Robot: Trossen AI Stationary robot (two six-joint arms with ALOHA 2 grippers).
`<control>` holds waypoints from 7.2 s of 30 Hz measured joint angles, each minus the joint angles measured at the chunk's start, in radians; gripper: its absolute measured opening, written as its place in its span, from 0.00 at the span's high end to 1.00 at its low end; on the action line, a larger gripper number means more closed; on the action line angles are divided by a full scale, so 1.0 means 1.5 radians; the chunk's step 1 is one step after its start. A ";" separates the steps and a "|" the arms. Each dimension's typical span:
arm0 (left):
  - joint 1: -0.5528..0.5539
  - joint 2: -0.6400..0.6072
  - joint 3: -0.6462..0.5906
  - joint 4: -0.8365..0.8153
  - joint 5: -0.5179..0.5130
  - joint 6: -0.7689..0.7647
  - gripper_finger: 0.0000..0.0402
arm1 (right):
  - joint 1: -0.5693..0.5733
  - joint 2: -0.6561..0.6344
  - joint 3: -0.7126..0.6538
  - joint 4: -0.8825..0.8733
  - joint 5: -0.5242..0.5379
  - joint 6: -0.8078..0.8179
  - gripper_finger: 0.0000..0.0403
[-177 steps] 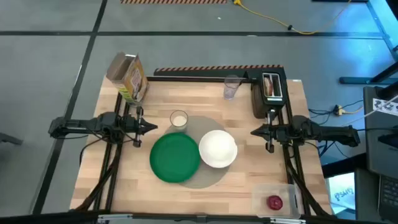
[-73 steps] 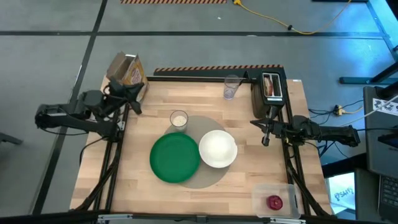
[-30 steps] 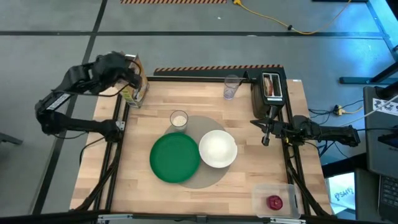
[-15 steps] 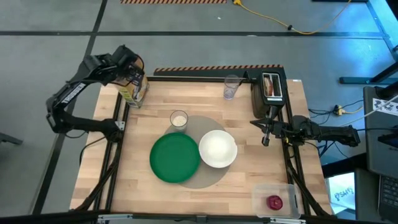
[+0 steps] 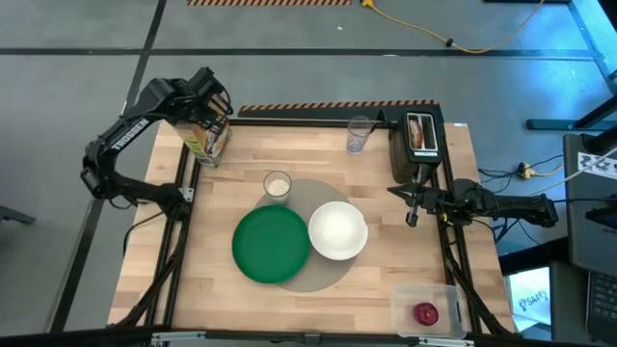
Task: Arrange a breakfast setting
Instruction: Pour the cereals from cereal box into the white bowl
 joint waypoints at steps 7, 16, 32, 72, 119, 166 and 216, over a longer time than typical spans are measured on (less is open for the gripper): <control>0.029 0.037 0.000 -0.002 0.009 0.015 0.67 | 0.000 0.000 0.000 0.000 0.000 0.000 1.00; 0.053 0.083 0.000 -0.025 0.022 0.034 0.76 | 0.000 0.000 0.000 -0.001 -0.003 0.000 1.00; 0.036 0.094 0.000 -0.023 0.026 0.102 1.00 | 0.000 0.000 0.000 0.000 -0.003 0.002 1.00; -0.270 0.093 0.041 0.229 0.106 0.337 1.00 | 0.000 0.000 -0.002 0.035 -0.002 0.005 1.00; -0.438 0.046 0.042 0.604 0.198 0.348 1.00 | 0.000 -0.002 0.000 0.149 0.135 0.025 0.19; -0.466 0.047 0.042 0.688 0.249 0.366 1.00 | 0.000 0.459 0.084 0.597 0.023 0.192 0.02; -0.566 0.026 0.041 0.664 0.291 0.467 1.00 | 0.000 0.539 0.152 0.629 0.057 0.203 0.02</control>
